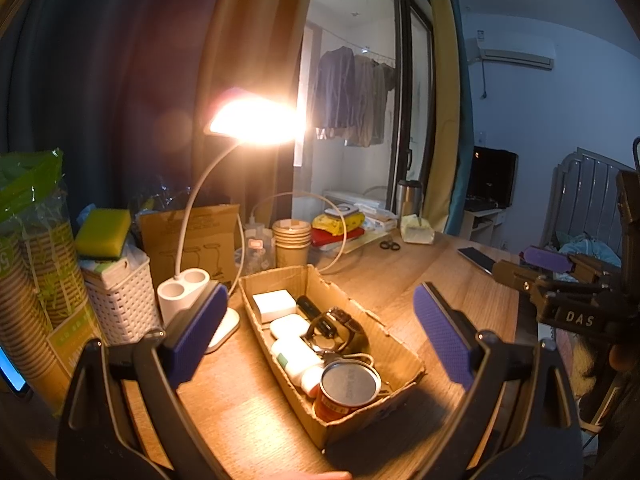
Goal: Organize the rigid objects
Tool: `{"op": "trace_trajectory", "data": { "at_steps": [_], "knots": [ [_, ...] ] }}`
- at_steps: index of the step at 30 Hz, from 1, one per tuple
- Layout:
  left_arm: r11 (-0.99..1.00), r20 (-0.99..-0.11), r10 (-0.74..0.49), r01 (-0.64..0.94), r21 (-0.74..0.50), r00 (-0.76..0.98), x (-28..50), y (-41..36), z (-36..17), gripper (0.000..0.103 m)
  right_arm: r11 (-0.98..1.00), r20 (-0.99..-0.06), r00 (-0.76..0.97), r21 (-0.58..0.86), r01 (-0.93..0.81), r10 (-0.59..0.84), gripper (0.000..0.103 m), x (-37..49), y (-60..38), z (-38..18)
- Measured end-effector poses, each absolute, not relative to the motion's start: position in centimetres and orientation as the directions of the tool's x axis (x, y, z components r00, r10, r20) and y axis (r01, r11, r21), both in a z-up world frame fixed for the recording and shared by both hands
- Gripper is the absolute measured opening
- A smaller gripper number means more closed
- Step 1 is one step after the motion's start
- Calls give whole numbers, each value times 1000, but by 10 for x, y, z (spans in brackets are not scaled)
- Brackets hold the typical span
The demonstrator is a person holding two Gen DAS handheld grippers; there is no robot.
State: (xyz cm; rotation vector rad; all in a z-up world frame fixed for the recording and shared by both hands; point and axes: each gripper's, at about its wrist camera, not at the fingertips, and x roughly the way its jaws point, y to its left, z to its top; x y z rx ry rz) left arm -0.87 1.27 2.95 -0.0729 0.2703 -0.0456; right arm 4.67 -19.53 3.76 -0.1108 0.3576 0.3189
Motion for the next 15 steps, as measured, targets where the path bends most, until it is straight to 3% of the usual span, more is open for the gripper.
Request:
{"op": "trace_trajectory", "data": {
  "at_steps": [15],
  "knots": [
    [997,-267,-53,38,-60,962,-9,11,28,95,939,-369,881,-58,-340,297,76,45,-195,33]
  ]
}}
